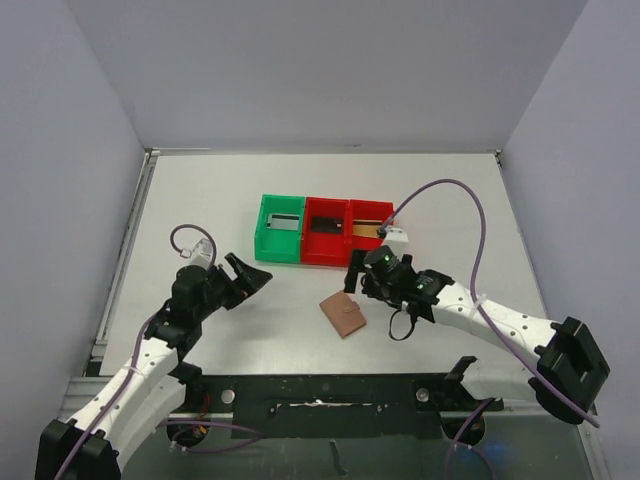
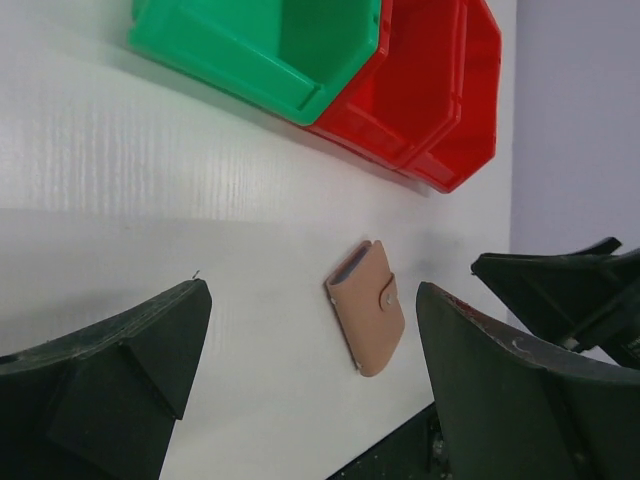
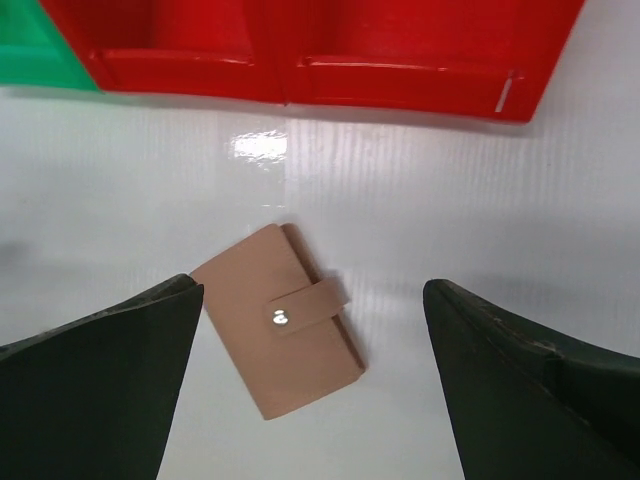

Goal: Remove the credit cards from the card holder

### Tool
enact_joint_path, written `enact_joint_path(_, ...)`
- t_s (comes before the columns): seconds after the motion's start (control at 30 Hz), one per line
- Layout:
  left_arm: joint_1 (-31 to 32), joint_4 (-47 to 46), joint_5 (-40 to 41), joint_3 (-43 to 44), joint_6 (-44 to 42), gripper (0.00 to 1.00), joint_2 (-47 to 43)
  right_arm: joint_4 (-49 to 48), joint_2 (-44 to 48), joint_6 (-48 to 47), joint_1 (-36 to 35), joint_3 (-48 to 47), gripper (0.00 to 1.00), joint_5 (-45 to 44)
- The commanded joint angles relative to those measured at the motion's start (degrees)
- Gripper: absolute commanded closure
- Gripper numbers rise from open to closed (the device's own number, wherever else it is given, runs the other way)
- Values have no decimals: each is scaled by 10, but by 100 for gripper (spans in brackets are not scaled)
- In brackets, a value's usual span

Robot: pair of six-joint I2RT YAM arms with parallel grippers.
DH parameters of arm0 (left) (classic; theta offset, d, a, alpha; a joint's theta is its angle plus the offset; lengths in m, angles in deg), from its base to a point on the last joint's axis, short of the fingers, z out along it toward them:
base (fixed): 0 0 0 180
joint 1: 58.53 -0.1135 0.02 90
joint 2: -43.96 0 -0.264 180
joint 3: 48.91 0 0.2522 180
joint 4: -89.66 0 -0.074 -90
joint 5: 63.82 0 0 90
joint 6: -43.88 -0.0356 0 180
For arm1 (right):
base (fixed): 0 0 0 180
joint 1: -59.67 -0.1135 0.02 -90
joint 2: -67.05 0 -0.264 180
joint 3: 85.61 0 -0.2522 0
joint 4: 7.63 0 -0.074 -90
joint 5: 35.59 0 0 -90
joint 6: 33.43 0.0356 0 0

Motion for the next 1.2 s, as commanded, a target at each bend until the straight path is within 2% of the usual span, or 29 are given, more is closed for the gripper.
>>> enact_joint_path(0.0, -3, -130, -59, -31, 71, 19, -8, -63, 40, -40, 36, 56, 2, 93)
enact_joint_path(0.07, -1, -134, -69, -38, 71, 20, -6, -105, 67, -47, 37, 91, 2, 132)
enact_joint_path(0.13, 0, -126, -69, -36, 61, 20, -1, -109, 79, -52, 38, 103, 2, 149)
enact_joint_path(0.27, 6, -89, -64, -22, 34, 21, 18, -93, 75, -56, 34, 101, 3, 145)
enact_joint_path(0.4, 23, -95, -66, -19, 30, 25, 47, -86, 44, -62, 15, 79, 2, 138)
enact_joint_path(0.67, 79, -102, -20, -15, 35, 29, 75, -20, -76, -69, -35, -18, 26, 72)
enact_joint_path(0.83, 92, -105, -7, -18, 41, 33, 68, 25, -123, -72, -50, -60, 36, 30)
enact_joint_path(1.17, 110, -106, 7, -16, 48, 36, 66, 17, -145, -85, -45, -63, 43, 41)
